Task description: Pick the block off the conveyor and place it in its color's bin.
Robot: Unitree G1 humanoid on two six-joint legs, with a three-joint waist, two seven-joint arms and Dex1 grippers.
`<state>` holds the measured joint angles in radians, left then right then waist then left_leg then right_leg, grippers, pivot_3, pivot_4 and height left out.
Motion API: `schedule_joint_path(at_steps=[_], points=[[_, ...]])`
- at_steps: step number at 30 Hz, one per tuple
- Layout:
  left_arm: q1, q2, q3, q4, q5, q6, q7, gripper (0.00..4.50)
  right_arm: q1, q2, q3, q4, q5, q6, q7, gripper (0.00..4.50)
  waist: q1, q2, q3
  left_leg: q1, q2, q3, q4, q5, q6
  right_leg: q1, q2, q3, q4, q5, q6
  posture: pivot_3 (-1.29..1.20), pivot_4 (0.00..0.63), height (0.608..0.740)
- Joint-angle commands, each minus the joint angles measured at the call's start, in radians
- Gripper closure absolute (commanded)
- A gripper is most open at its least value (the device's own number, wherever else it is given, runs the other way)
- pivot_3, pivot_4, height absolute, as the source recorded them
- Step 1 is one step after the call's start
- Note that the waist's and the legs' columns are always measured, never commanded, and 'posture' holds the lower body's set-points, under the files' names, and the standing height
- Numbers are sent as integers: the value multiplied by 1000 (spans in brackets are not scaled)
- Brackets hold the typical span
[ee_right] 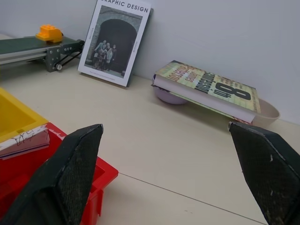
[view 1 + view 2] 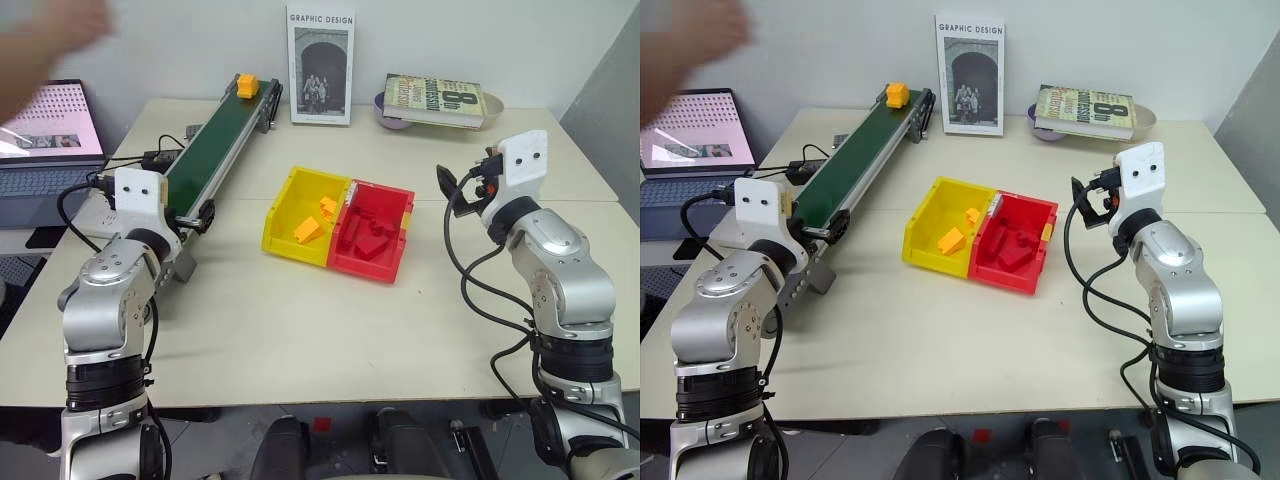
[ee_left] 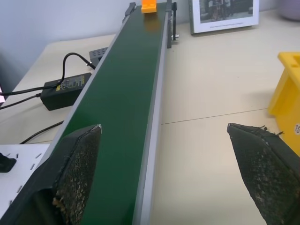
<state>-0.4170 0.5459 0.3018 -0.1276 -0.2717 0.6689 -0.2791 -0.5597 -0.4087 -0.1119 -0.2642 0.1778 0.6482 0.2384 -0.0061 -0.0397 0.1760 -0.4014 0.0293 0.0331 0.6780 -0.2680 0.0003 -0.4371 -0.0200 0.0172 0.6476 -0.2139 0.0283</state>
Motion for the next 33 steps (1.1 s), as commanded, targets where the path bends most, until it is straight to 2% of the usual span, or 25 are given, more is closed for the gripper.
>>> schedule_joint_path(at_steps=[1, 4, 11, 16, 23, 27, 29, 33], points=[[-14, 29, 39, -28, -1, -31, -4, 35, -6, -21, -24, -30, 1, -16, 11, 0, 0, 0, 0, 0, 0, 0, 0, 0, 0, 0, 0, 0, 0, 0, 0, 0, 150, 740], [-39, 29, 95, 6, -16, -45, 23, 35, -2, -35, -27, -24, 6, -27, 29, 0, 0, 0, 0, 0, 0, 0, 0, 0, 0, 0, 0, 0, 0, 0, 0, 0, 150, 740], [-41, 40, 142, 58, -40, -85, 4, 35, -34, -38, -29, 4, 17, -45, 58, 0, 0, 0, 0, 0, 0, 0, 0, 0, 0, 0, 0, 0, 0, 0, 0, 0, 150, 740], [-46, 54, 144, 73, -45, -94, -6, 35, -44, -22, -24, 9, 17, -45, 53, 0, 0, 0, 0, 0, 0, 0, 0, 0, 0, 0, 0, 0, 0, 0, 0, 0, 150, 740], [-68, 80, 147, 122, -50, -106, -28, 35, -81, -17, 5, 35, 44, -54, 121, 0, 0, 0, 0, 0, 0, 0, 0, 0, 0, 0, 0, 0, 0, 0, 0, 0, 150, 740], [-93, 104, 143, 152, -61, -106, -64, 35, -136, -11, 30, 39, 117, -38, 218, 0, -2, 0, 0, 0, 1, 0, 0, 0, 0, 0, 1, -1, 0, 0, 0, 0, 150, 740], [-105, 115, 130, 190, -42, -120, -69, 35, -155, -28, 58, 29, 179, -41, 333, 0, -2, 0, 0, 0, 0, 0, 0, 0, 0, 0, 0, -1, 0, 0, 0, 0, 150, 740], [-119, 129, 111, 221, -52, -117, -111, 35, -187, -32, 92, 15, 276, -5, 461, 0, -2, 0, 0, 0, 0, 0, -1, 0, 0, 0, 0, -1, 0, 0, 0, 0, 150, 740]])
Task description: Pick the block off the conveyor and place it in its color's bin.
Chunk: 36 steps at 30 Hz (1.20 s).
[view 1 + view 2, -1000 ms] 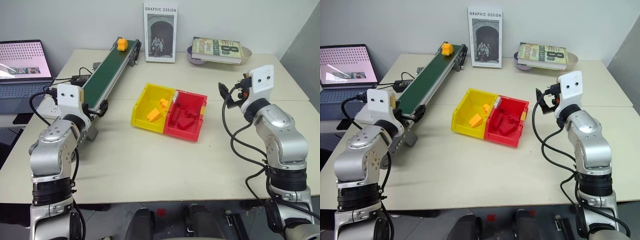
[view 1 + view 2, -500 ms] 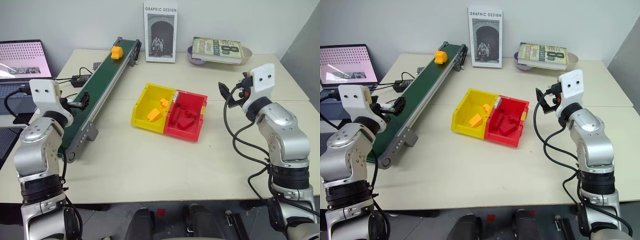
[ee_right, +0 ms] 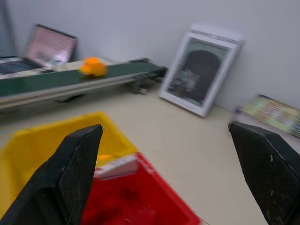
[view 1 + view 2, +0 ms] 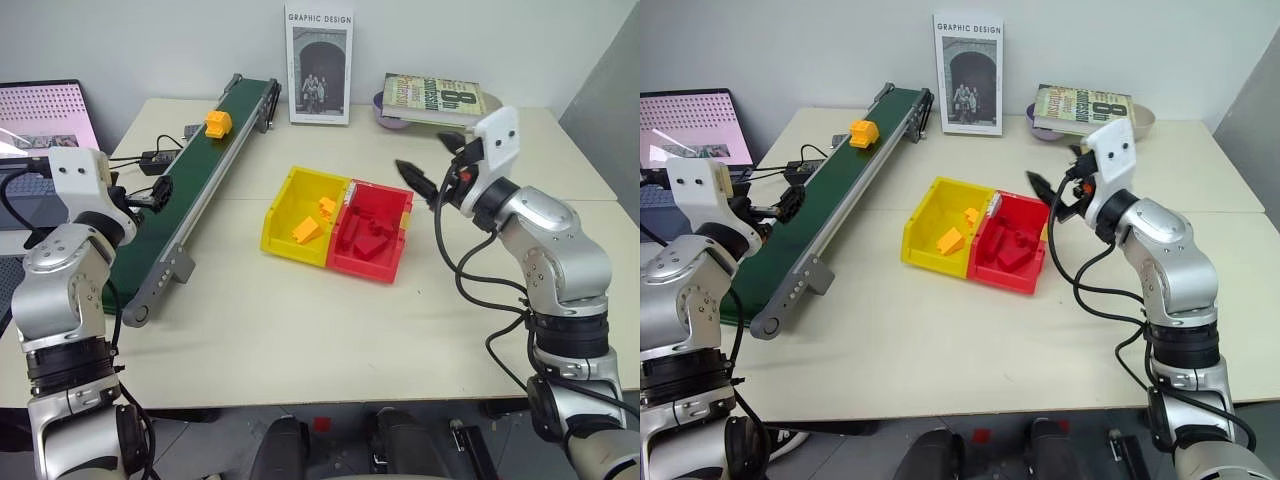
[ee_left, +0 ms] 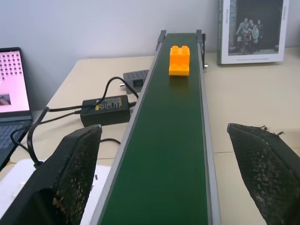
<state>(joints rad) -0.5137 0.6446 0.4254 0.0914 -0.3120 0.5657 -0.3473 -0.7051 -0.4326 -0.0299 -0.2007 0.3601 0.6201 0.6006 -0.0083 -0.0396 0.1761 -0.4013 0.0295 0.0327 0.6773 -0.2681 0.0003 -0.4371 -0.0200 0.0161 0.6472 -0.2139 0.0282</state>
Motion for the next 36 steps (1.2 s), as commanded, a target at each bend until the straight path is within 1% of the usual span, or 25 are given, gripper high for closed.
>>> schedule_joint_path(at_steps=[1, 5, 12, 22, 35, 36], points=[[-28, 36, -14, 10, -17, -8, -57, 35, -48, -6, 16, -64, 135, 47, 132, 0, 0, 0, 0, 0, 0, 0, 0, 0, 0, 0, 0, 0, 0, 0, 0, 0, 150, 740], [-43, 50, -32, 46, -18, -7, -98, 35, -48, -19, 49, -104, 215, 92, 221, 0, 0, 0, 0, 0, 0, -1, 0, 0, 0, 0, 0, -1, 0, 0, 0, 0, 150, 740], [-99, 61, -63, 141, 6, -46, -136, 35, -54, -32, 82, -129, 244, 115, 259, 0, 2, 0, 0, 0, 0, 0, 0, 0, 0, 0, -1, -1, 0, 0, 0, 0, 150, 740], [-139, 59, -101, 244, 37, -107, -140, 35, -60, -36, 83, -164, 261, 138, 249, 0, 3, 0, 0, 0, 0, 0, 0, 0, 0, 0, -1, -1, 1, 0, 0, 0, 150, 740], [-145, 54, -126, 300, 58, -132, -138, 35, -57, -46, 82, -201, 293, 171, 237, 0, 3, 0, 0, 0, 0, 0, 0, 0, 0, 0, -1, -1, 1, 0, 0, 0, 150, 740], [-148, 55, -123, 308, 59, -133, -131, 196, -57, -46, 82, -201, 295, 173, 235, 0, 3, 0, 0, 0, 0, 0, 0, 0, 0, 0, -1, -1, 1, 0, 0, 0, 150, 740]])
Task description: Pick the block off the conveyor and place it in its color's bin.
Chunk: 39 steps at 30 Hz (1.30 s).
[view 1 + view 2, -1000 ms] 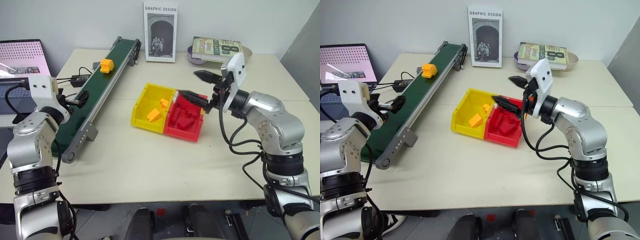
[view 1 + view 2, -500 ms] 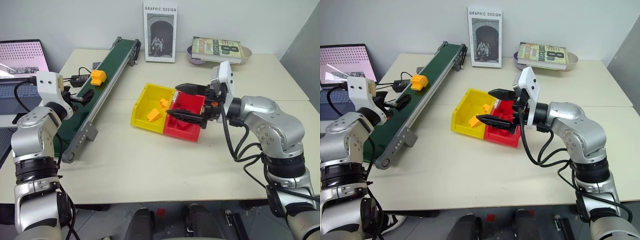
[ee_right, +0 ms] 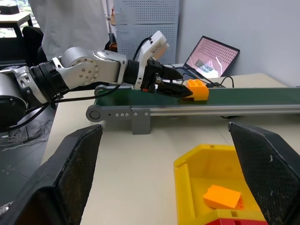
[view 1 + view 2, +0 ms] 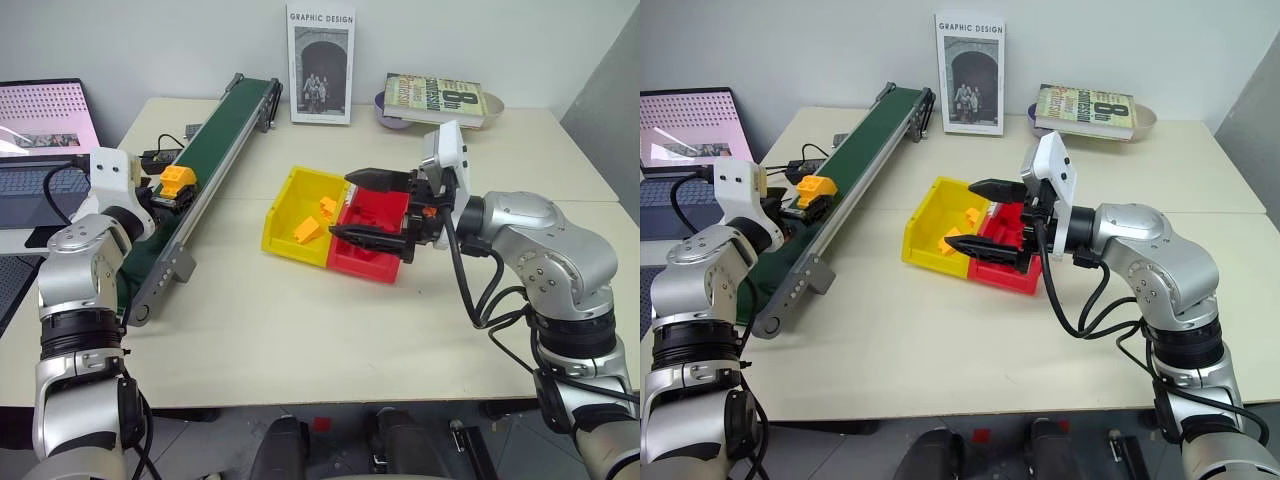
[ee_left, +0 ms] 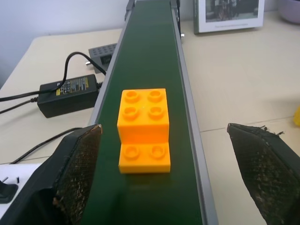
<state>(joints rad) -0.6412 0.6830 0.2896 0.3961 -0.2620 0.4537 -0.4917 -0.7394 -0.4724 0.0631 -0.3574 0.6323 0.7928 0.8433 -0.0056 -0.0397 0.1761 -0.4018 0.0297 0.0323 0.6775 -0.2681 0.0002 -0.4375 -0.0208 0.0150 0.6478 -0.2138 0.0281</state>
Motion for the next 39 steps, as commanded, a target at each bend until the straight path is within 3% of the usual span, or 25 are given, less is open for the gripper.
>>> schedule_joint_path(at_steps=[1, 15, 26, 33, 39], points=[[-18, 19, 16, 3, 8, -18, 15, 401, -22, -7, -11, -47, 24, 2, -10, 0, 0, 0, 0, 0, 0, 0, 0, 0, 0, 0, 0, 0, 0, 0, 0, 0, 150, 740], [141, 39, 97, -172, -60, 157, 40, 2968, -52, -9, -11, -31, 37, 2, -6, 0, -2, 0, 0, 0, 1, 0, 0, 0, 0, 0, -1, 0, 0, 0, 0, 0, 150, 740], [79, 28, 106, -342, -133, 260, 39, 2949, -26, -43, -22, -62, 23, 10, -25, 0, 1, 0, 0, 0, 0, 0, 0, 0, 0, 0, -2, 0, 0, 0, 0, 0, 150, 740], [-72, 0, -141, -392, -161, 272, -172, 2949, 95, -112, -32, -172, -138, 36, -238, 0, 11, -1, -1, -1, -2, 0, 0, 0, 0, 1, -2, 1, -1, 0, 0, 0, 150, 740], [-185, -98, -342, -209, -50, 109, -283, 2949, 171, -113, -31, -281, -179, 125, -365, 0, 0, -1, 0, -1, -2, 1, 0, 0, 0, 0, 1, 1, -1, 0, 0, 0, 150, 740]])
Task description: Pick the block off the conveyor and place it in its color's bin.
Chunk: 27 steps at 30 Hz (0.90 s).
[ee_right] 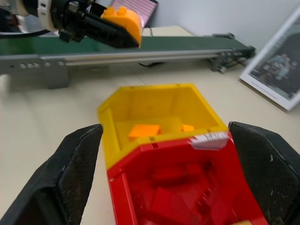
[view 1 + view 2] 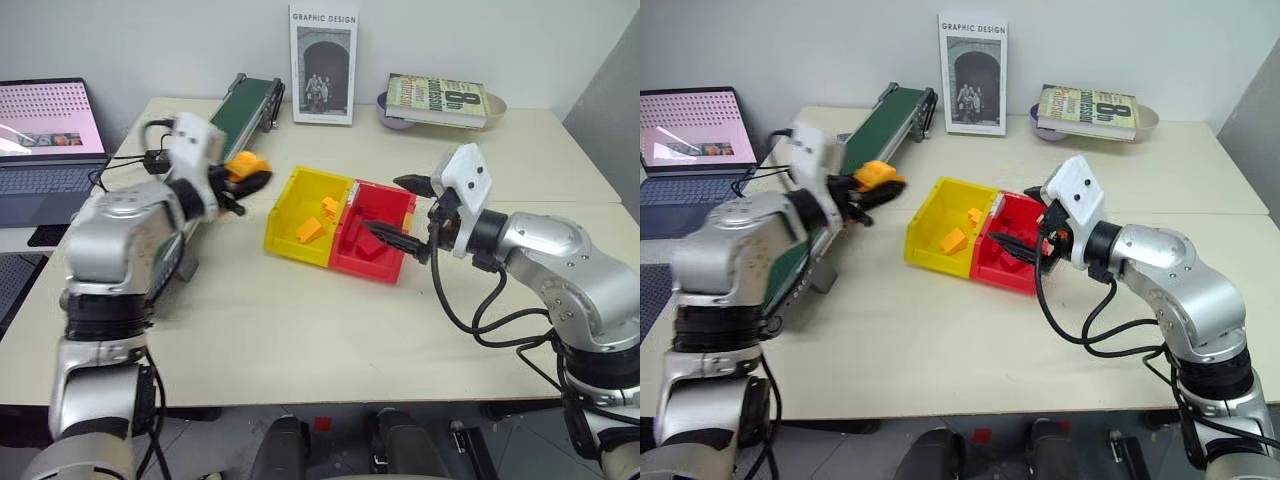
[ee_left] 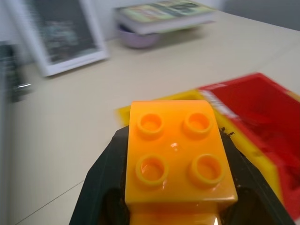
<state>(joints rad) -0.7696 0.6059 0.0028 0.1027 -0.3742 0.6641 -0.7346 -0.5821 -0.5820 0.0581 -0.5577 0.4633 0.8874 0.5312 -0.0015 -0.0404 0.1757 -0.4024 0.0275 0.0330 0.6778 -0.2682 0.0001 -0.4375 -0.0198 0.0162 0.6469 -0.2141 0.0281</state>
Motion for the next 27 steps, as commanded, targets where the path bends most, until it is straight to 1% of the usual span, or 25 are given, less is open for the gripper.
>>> schedule_joint_path(at_steps=[1, 3, 5, 6, 9, 14, 16, 18, 21, 23, 27], points=[[-80, -39, -75, 136, 83, -135, -47, 2949, 26, -2, -30, -100, -9, 45, -67, 0, -6, 0, 0, 0, 0, 1, 0, 0, 0, 0, 1, 1, 0, 0, 0, 0, 150, 740], [-115, -62, -112, 242, 135, -216, -61, 2949, 42, 10, -41, -133, -1, 74, -95, 0, -6, 0, 0, 0, -1, 0, 0, 0, 0, -1, 3, 0, 0, 0, -1, 0, 150, 740], [-140, -71, -134, 340, 182, -297, -67, 2246, 51, 18, -50, -157, 2, 97, -119, 0, -8, 0, 0, 0, 0, 0, 0, 0, 0, -1, 5, 0, 0, -1, -1, 0, 150, 740], [-152, -77, -136, 380, 193, -325, -73, 2157, 55, 21, -56, -168, 2, 107, -130, 0, -8, 0, 0, 0, 0, 0, 0, 0, 0, -1, 6, 0, 0, -1, -1, 0, 150, 740], [-187, -99, -114, 457, 193, -364, -91, 1586, 63, 27, -69, -189, 6, 130, -151, 0, -7, 0, 0, 0, 1, -1, 0, 0, 0, -1, 7, 0, 1, -1, -1, 0, 150, 740], [-221, -95, -87, 502, 201, -393, -105, 522, 71, 31, -79, -197, 13, 145, -160, 0, -5, 0, 0, -1, 1, -1, 0, 0, 0, -1, 5, 0, -1, -1, -1, 0, 150, 740], [-216, -67, -69, 460, 187, -361, -126, 94, 66, 20, -81, -171, 13, 130, -141, 0, -5, 0, 0, -1, 1, -1, 0, 0, 0, -1, 4, 0, -1, -1, -1, 0, 150, 740], [-189, -28, -64, 382, 177, -311, -161, 36, 55, 2, -85, -134, 12, 110, -111, 0, -7, 0, 0, -1, 1, 0, 0, 0, 0, -2, 3, 0, -1, -1, -1, 0, 150, 740], [-86, 74, -69, 192, 161, -234, -241, 36, 26, -47, -100, -53, 29, 77, -24, 0, -16, 0, 0, -1, 1, 0, 0, 0, 0, -2, 3, 1, -1, -1, -1, 0, 150, 740], [-39, 122, -59, 106, 145, -193, -265, 36, 15, -75, -102, -18, 41, 55, 24, 0, -22, 1, 0, -1, 3, -1, -1, 0, 0, -1, 3, 1, 0, -1, -1, 0, 150, 740], [69, 213, -7, -48, 87, -90, -308, 36, 16, -118, -108, 56, 58, 4, 117, 0, -22, 1, 0, -1, 3, -2, -1, 0, 0, -1, 3, -1, 0, -1, -1, 0, 150, 740]])
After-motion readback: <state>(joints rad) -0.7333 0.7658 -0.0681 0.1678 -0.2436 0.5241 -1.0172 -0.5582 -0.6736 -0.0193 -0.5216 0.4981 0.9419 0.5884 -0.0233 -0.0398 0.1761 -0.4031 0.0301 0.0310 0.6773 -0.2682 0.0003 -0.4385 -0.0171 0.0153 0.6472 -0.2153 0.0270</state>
